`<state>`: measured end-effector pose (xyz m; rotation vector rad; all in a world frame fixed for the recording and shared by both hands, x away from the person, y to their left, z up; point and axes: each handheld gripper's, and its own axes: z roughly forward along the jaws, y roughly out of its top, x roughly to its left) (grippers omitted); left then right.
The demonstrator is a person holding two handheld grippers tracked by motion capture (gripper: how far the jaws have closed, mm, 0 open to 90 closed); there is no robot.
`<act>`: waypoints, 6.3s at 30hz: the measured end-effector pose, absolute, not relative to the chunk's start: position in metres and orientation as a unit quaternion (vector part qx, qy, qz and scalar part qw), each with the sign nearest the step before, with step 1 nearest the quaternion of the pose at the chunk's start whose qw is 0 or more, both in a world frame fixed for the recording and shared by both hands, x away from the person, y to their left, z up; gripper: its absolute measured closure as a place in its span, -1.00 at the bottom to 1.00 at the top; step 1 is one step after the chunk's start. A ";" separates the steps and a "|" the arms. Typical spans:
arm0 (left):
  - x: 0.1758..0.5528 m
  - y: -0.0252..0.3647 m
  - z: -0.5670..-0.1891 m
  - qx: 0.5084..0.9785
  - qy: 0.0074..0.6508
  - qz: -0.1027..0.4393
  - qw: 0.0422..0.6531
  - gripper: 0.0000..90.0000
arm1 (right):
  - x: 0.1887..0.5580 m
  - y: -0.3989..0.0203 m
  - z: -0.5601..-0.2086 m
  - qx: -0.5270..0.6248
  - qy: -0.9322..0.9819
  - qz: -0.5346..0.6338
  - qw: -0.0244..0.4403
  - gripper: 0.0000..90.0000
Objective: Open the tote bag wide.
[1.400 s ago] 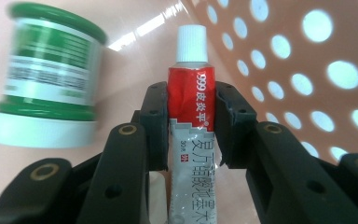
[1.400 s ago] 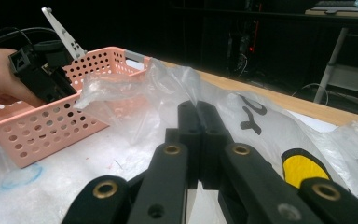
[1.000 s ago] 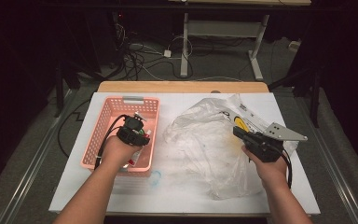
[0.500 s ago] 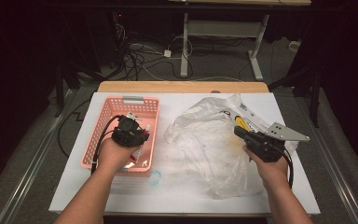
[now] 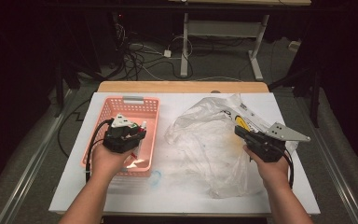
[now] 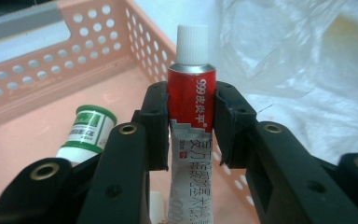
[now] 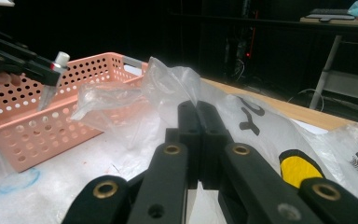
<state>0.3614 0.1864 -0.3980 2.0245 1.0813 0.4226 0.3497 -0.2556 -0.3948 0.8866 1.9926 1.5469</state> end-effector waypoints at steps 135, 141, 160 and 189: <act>0.383 -0.034 -0.444 0.841 0.274 0.133 0.447 0.47 | 0.351 -0.254 -0.387 0.312 0.712 0.584 0.234 1.00; 0.392 -0.046 -0.453 0.844 0.285 0.127 0.437 0.47 | 0.352 -0.258 -0.388 0.315 0.710 0.583 0.237 1.00; 0.388 -0.053 -0.459 0.846 0.289 0.117 0.432 0.24 | 0.353 -0.259 -0.390 0.318 0.711 0.582 0.235 1.00; 0.315 0.048 -0.427 0.826 0.298 0.070 0.473 -1.00 | 0.349 -0.259 -0.388 0.315 0.712 0.580 0.238 1.00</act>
